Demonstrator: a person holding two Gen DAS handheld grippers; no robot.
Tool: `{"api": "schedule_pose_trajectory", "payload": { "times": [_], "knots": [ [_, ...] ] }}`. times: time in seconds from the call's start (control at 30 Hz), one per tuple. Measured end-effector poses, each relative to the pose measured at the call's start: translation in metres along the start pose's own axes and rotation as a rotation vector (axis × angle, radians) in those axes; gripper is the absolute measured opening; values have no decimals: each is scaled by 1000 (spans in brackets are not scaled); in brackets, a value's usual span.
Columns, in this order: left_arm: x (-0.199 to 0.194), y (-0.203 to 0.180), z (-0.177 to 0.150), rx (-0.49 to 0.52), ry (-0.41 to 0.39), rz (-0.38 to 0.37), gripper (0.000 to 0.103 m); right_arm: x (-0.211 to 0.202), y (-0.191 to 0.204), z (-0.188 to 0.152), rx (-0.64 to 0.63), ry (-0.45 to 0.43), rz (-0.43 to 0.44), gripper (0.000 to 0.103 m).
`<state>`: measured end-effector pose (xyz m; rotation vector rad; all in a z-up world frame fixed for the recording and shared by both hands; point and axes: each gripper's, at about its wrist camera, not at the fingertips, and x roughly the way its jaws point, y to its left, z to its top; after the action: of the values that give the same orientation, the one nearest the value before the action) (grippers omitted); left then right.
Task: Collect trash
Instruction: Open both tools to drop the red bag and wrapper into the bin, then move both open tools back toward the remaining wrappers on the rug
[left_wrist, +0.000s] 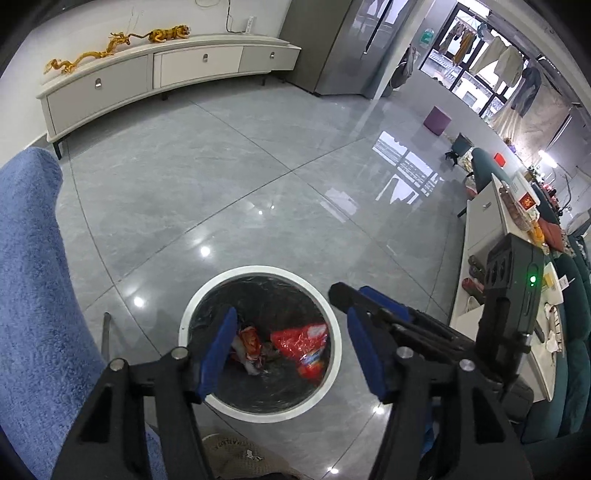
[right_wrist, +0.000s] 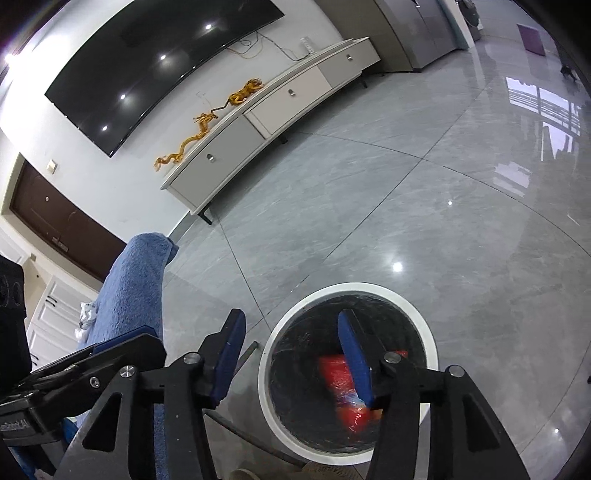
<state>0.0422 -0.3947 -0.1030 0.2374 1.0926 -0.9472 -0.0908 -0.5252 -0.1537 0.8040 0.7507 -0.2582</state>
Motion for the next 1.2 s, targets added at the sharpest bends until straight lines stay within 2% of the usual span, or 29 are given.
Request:
{"api": "schedule_pose_trajectory", "payload": {
  "times": [0.27, 0.57, 0.93, 1.07, 1.2],
  "knots": [
    [-32, 0, -8, 3, -59, 61, 61, -20, 10, 0, 13, -36, 11, 51],
    [-105, 6, -17, -1, -242, 185, 61, -59, 47, 7, -36, -114, 58, 51],
    [-237, 21, -50, -70, -515, 305, 61, -137, 147, 1, -214, -252, 169, 56],
    [-290, 27, -75, -114, -612, 375, 61, -159, 193, -9, -308, -280, 218, 57],
    [-333, 37, -107, -154, -676, 450, 63, -178, 231, -29, -393, -302, 275, 61]
  ]
}}
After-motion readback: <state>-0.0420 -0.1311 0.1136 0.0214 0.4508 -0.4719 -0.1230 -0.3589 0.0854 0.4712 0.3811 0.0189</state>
